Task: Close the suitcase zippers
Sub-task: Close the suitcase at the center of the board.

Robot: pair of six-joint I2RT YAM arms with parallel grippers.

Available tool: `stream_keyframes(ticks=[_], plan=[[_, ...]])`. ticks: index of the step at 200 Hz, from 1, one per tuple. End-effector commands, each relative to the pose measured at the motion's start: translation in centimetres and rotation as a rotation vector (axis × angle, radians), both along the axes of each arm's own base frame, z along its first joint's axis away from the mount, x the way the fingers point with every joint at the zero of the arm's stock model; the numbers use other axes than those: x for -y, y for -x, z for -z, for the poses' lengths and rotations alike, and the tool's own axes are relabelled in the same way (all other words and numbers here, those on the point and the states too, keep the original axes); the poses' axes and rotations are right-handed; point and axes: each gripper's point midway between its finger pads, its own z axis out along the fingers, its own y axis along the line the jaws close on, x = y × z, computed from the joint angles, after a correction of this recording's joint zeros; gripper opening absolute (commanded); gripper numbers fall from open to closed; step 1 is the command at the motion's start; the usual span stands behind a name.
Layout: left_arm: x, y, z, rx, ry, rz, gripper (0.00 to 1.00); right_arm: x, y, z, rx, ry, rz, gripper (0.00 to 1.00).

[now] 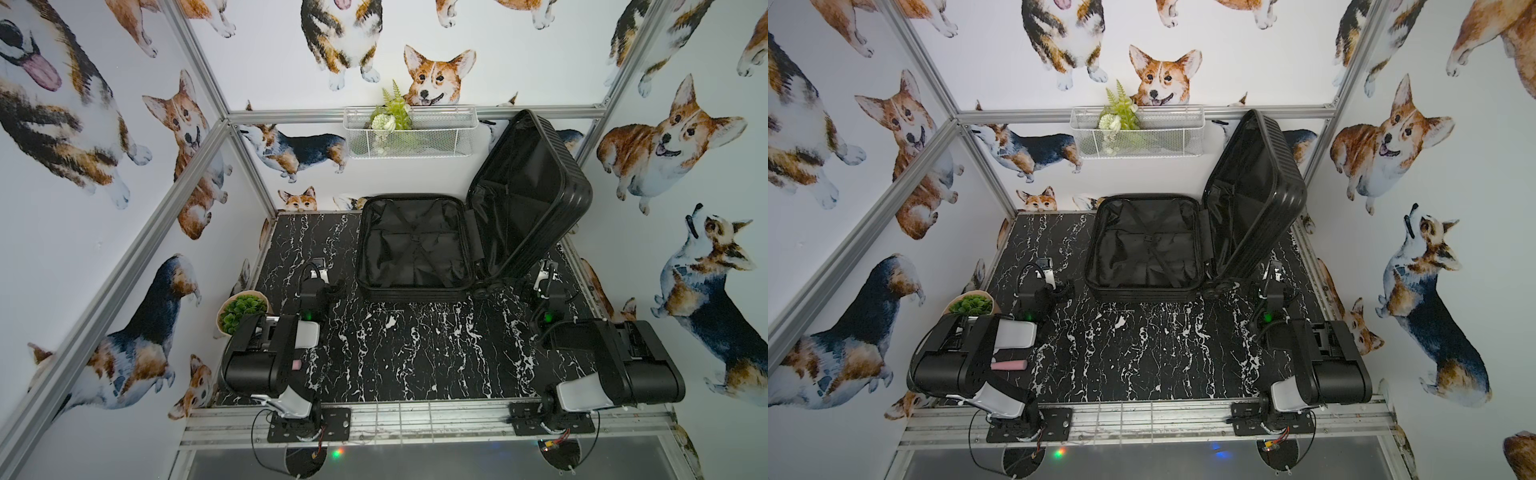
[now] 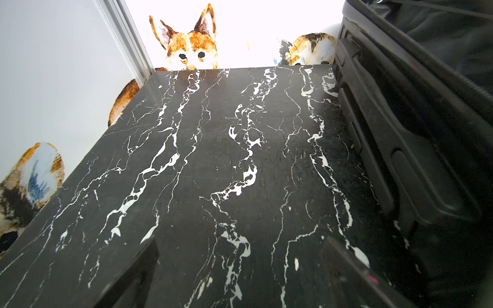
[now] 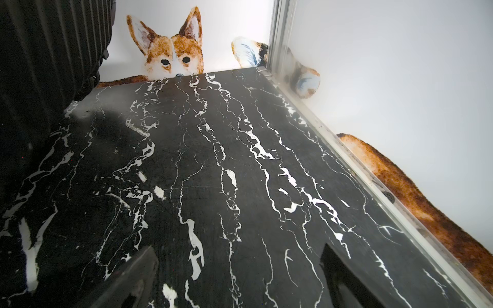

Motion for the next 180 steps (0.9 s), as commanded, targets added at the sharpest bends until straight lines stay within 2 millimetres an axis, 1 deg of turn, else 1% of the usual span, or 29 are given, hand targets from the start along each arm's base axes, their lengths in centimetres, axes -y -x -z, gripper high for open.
stream_keyframes(ticks=[1, 32, 46, 58, 86, 94, 102, 113, 127, 129, 132, 141, 151, 166, 171, 172, 174, 178, 180], plan=[[0.1, -0.3, -0.6, 0.022, -0.004, 0.005, 1.0, -0.1, -0.3, -0.6, 0.024, -0.004, -0.002, 1.0], [0.1, -0.3, -0.6, 0.024, -0.003, 0.006, 1.0, 0.0, -0.2, -0.7, 0.03, -0.001, 0.0, 1.0], [-0.8, 0.0, -1.1, 0.043, -0.003, -0.046, 1.0, 0.1, 0.3, -1.1, 0.052, -0.003, 0.012, 1.0], [-1.4, 0.3, -1.9, 0.049, -0.001, -0.087, 1.0, 0.0, 0.6, -1.3, 0.067, -0.002, 0.0, 1.0], [-1.9, 0.2, -4.3, 0.021, -0.01, -0.118, 1.0, -0.4, 0.9, -2.2, 0.098, 0.005, -0.025, 1.0], [-2.1, 0.3, -5.1, 0.022, -0.007, -0.132, 1.0, 0.2, 0.9, -3.1, 0.111, 0.022, 0.025, 1.0], [-2.3, 0.4, -5.8, 0.022, 0.01, -0.148, 1.0, 0.7, 1.0, -3.3, 0.054, 0.011, 0.061, 1.0], [-2.0, 0.3, -6.7, 0.026, 0.046, -0.143, 1.0, 1.2, 1.0, -5.3, 0.042, 0.005, 0.09, 1.0], [-1.1, -0.2, -7.5, -0.009, 0.103, -0.114, 1.0, 1.7, 1.4, -7.5, 0.08, 0.028, 0.107, 1.0], [-0.9, -0.3, -7.6, -0.015, 0.112, -0.109, 1.0, 1.7, 1.6, -8.4, 0.107, 0.027, 0.111, 1.0], [-0.7, -0.4, -7.6, -0.033, 0.127, -0.106, 1.0, 1.9, 1.8, -9.1, 0.131, 0.024, 0.122, 1.0], [-0.2, -0.7, -7.8, -0.084, 0.175, -0.1, 1.0, 2.5, 2.6, -10.7, 0.175, 0.004, 0.165, 1.0], [0.9, -1.1, -7.7, -0.147, 0.223, -0.068, 1.0, 3.1, 3.5, -12.2, 0.196, -0.021, 0.204, 1.0], [2.6, -1.8, -7.6, -0.211, 0.304, -0.01, 1.0, 3.2, 4.5, -14.5, 0.212, -0.059, 0.222, 1.0], [3.3, -1.9, -7.0, -0.241, 0.334, 0.014, 0.99, 3.2, 4.9, -15.1, 0.208, -0.065, 0.226, 1.0], [3.5, -2.2, -7.7, -0.23, 0.34, 0.023, 0.99, 3.3, 4.9, -15.3, 0.209, -0.067, 0.228, 1.0], [3.9, -2.6, -8.2, -0.224, 0.353, 0.04, 0.98, 3.3, 5.0, -15.5, 0.207, -0.071, 0.23, 1.0], [4.5, -2.9, -8.4, -0.231, 0.374, 0.065, 0.97, 3.4, 5.3, -16.0, 0.206, -0.08, 0.243, 1.0], [4.7, -3.0, -8.4, -0.236, 0.386, 0.074, 0.96, 3.5, 5.6, -16.0, 0.197, -0.081, 0.251, 1.0]])
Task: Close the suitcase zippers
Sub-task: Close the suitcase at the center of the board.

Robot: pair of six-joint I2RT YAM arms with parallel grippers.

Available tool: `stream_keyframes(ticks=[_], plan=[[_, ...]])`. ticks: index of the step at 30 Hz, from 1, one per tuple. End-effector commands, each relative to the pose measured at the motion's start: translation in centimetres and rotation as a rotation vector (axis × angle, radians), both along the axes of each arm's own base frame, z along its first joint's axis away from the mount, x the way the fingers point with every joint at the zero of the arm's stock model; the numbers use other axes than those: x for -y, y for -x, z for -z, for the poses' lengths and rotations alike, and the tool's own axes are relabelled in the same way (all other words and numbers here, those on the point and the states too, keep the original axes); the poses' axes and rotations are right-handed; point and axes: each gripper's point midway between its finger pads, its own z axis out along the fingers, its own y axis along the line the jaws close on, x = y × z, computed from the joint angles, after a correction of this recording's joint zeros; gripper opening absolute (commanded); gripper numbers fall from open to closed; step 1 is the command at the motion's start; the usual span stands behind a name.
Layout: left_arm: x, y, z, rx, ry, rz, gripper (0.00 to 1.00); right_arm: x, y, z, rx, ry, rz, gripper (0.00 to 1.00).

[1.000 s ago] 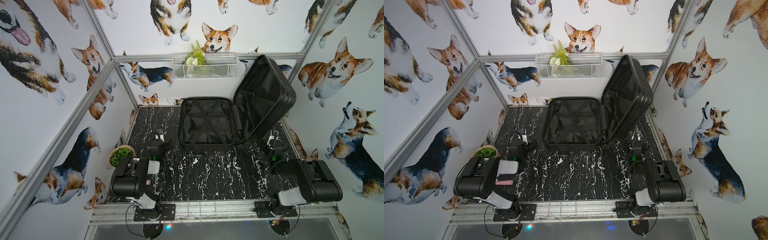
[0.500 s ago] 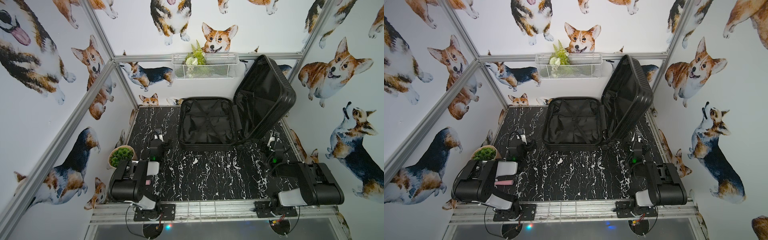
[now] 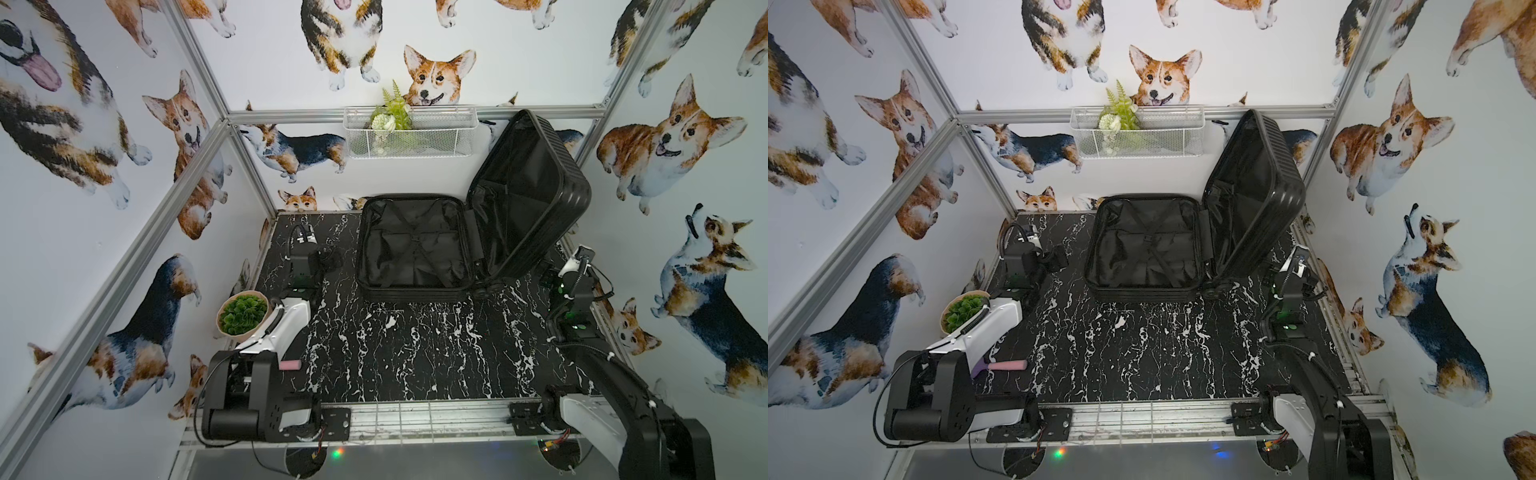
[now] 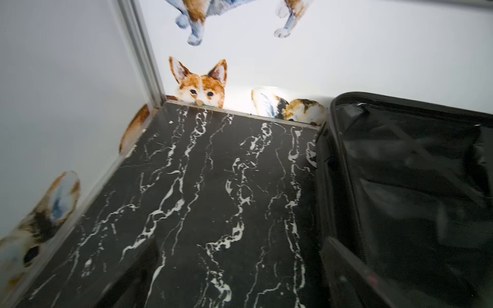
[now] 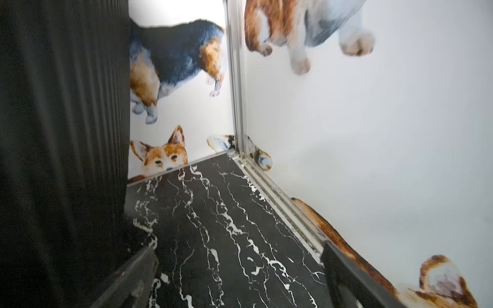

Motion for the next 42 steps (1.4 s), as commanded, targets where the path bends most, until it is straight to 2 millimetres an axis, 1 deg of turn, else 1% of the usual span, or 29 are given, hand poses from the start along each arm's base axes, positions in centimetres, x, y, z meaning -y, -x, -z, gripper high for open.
stream_keyframes(ticks=[1, 5, 9, 12, 16, 19, 20, 21, 22, 23, 24, 26, 27, 34, 40, 42], plan=[[3.8, 0.4, 2.2, -0.174, 0.186, 0.136, 0.96, 1.0, 2.0, 0.1, -0.092, -0.067, 0.077, 1.0], [7.2, -1.3, 2.2, -0.237, 0.338, 0.256, 0.82, 2.6, 4.6, -3.7, -0.082, -0.093, 0.178, 1.0], [9.5, -3.0, 2.7, -0.29, 0.411, 0.335, 0.73, 3.0, 6.0, -6.9, -0.072, -0.087, 0.205, 1.0], [10.9, -4.1, 4.1, -0.356, 0.443, 0.378, 0.68, 3.1, 6.5, -8.8, -0.075, -0.074, 0.208, 1.0], [12.2, -4.7, 5.2, -0.399, 0.456, 0.416, 0.62, 3.0, 6.6, -9.7, -0.086, -0.055, 0.197, 1.0], [11.7, -5.0, 6.5, -0.445, 0.42, 0.378, 0.45, 3.0, 6.6, -10.0, -0.095, -0.051, 0.191, 1.0], [11.6, -5.0, 6.7, -0.455, 0.41, 0.37, 0.39, 3.0, 6.6, -10.2, -0.094, -0.05, 0.19, 1.0], [11.1, -4.9, 7.1, -0.473, 0.386, 0.351, 0.25, 3.0, 6.6, -10.3, -0.095, -0.05, 0.192, 1.0], [10.7, -4.8, 7.2, -0.483, 0.364, 0.335, 0.18, 3.0, 6.6, -10.5, -0.094, -0.047, 0.195, 1.0], [10.3, -4.7, 7.1, -0.484, 0.339, 0.324, 0.14, 3.1, 6.8, -10.7, -0.091, -0.043, 0.202, 1.0], [10.0, -4.5, 6.8, -0.482, 0.313, 0.321, 0.08, 3.3, 6.9, -11.0, -0.089, -0.038, 0.212, 1.0], [9.1, -4.0, 6.0, -0.483, 0.249, 0.309, 0.01, 3.6, 7.1, -11.5, -0.087, -0.025, 0.233, 1.0], [8.9, -3.8, 5.6, -0.487, 0.221, 0.309, 0.0, 3.8, 7.2, -11.7, -0.086, -0.022, 0.243, 1.0], [6.2, -1.5, 2.8, -0.56, 0.003, 0.302, 0.0, 5.0, 7.8, -13.0, -0.107, 0.046, 0.329, 1.0], [4.9, 0.8, 0.3, -0.632, -0.12, 0.338, 0.0, 5.1, 7.8, -13.8, -0.096, 0.064, 0.336, 1.0], [4.2, 1.5, -0.9, -0.648, -0.168, 0.331, 0.0, 5.1, 7.8, -14.0, -0.097, 0.066, 0.336, 1.0]])
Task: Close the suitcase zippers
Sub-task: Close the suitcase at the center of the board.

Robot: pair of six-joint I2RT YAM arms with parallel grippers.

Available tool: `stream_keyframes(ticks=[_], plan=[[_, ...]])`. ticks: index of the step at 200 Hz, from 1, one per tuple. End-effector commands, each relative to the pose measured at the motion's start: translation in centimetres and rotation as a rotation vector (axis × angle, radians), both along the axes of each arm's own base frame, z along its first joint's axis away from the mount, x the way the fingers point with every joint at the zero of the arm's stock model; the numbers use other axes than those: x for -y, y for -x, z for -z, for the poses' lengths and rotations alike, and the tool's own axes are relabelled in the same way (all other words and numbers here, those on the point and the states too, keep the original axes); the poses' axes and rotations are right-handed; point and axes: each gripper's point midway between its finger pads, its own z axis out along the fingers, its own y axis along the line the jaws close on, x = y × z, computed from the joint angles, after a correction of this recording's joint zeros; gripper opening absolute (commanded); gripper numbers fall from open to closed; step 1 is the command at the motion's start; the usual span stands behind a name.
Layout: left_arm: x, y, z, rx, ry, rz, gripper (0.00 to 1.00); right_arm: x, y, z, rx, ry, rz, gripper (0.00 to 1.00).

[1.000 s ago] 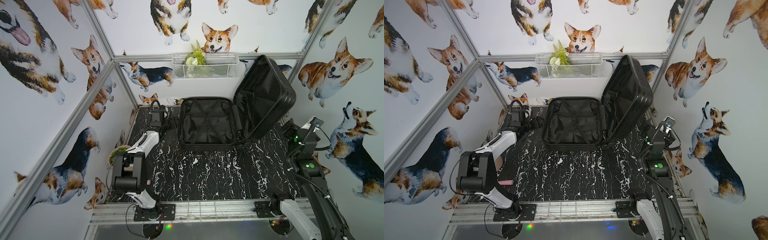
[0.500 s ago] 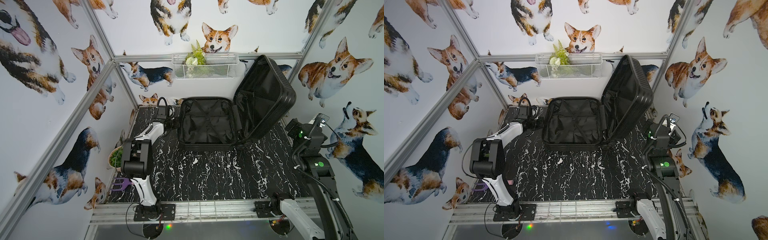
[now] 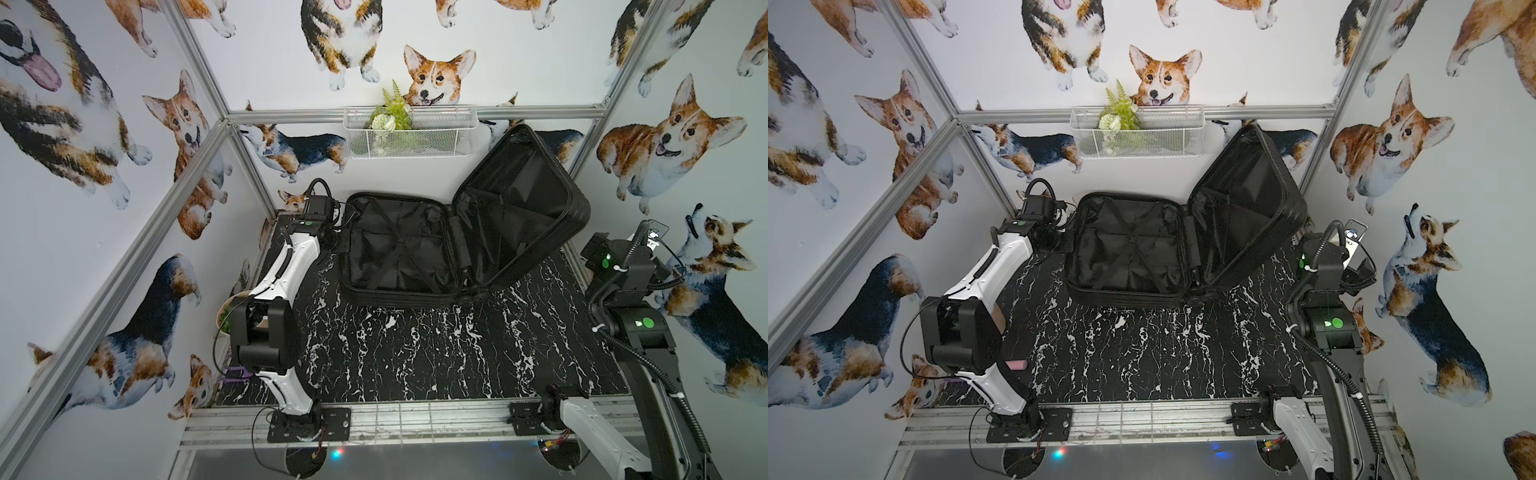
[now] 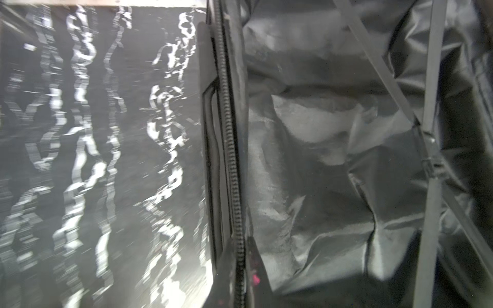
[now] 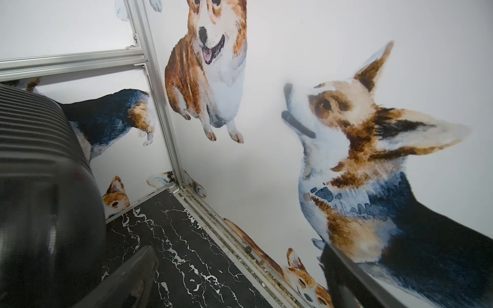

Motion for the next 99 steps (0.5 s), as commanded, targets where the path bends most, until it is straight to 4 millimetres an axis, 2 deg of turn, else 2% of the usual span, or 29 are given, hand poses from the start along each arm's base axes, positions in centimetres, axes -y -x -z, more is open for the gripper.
stream_keyframes(ticks=[1, 58, 62, 76, 99], plan=[[-2.0, 3.1, -1.5, -0.085, -0.144, 0.058, 0.0, 0.4, 0.5, -0.9, 0.004, 0.021, 0.027, 1.0], [-5.0, 3.6, -7.9, -0.005, -0.325, 0.021, 0.0, 1.0, 1.0, -2.2, -0.005, 0.044, 0.073, 1.0], [-5.2, 4.1, -9.4, 0.03, -0.331, 0.013, 0.0, 0.9, 0.9, -2.3, -0.004, 0.042, 0.065, 1.0], [-5.4, 4.1, -11.0, 0.059, -0.341, 0.008, 0.0, 0.2, 0.1, -2.0, -0.009, 0.032, 0.008, 1.0], [-5.7, 4.3, -13.3, 0.094, -0.355, 0.0, 0.0, -3.2, -2.6, -1.1, -0.03, -0.015, -0.228, 1.0]])
